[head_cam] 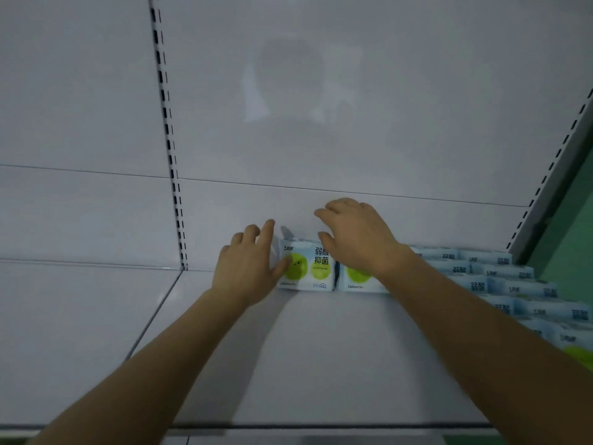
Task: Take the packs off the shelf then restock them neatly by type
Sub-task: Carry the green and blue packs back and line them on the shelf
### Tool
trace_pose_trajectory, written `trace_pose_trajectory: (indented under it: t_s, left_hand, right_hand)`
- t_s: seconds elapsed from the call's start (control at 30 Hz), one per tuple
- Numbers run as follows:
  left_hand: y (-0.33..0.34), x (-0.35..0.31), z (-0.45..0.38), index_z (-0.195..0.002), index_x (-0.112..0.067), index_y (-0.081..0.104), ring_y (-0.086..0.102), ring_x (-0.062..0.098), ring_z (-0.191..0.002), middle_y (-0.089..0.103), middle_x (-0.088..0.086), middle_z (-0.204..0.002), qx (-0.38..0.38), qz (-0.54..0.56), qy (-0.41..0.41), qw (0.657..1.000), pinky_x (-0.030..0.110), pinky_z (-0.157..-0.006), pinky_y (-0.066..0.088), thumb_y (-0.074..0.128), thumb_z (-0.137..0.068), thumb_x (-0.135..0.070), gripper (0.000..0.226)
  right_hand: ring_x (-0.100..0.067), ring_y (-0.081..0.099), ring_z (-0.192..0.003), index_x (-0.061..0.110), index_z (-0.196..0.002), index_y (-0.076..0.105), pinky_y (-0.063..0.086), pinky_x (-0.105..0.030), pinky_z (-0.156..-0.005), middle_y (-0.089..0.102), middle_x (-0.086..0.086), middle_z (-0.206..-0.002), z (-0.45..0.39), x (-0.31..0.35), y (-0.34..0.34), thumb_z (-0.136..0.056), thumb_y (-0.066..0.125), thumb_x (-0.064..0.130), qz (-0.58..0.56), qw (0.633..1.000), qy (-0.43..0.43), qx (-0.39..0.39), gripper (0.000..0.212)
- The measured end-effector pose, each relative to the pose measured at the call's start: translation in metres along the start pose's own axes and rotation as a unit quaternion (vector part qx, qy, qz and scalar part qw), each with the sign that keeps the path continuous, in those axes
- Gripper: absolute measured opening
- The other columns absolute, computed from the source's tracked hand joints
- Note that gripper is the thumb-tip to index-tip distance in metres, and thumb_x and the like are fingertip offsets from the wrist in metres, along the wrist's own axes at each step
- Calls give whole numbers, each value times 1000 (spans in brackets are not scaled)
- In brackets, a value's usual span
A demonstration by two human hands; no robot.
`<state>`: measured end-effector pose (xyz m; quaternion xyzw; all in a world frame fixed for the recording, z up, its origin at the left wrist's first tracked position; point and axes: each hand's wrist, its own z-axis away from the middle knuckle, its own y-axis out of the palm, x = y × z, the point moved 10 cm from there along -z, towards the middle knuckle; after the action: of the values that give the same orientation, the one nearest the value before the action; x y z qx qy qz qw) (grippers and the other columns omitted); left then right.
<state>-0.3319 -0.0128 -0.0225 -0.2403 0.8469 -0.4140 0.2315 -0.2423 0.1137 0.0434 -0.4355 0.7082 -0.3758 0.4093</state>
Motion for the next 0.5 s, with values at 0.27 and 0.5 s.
trace_pose_trajectory:
  t_s: [0.27, 0.5]
  left_hand:
    - [-65, 20, 38, -152, -16, 31, 44, 36, -129, 47, 14, -143, -42, -54, -53, 996, 49, -99, 45, 54, -95, -49, 69]
    - [-129, 73, 127, -150, -17, 35, 41, 35, -134, 46, 13, -147, -61, -140, -146, 977, 51, -102, 44, 52, -95, -51, 67]
  right_hand:
    - [-31, 28, -145, 16, -152, 36, 28, -45, -115, 32, -12, -158, 10, 51, -36, -100, 48, 39, -70, 994, -73, -39, 57]
    - [-27, 20, -148, 19, -154, 29, 22, -44, -118, 23, -9, -162, 28, 171, -46, -103, 42, 43, -138, 973, -180, -50, 58]
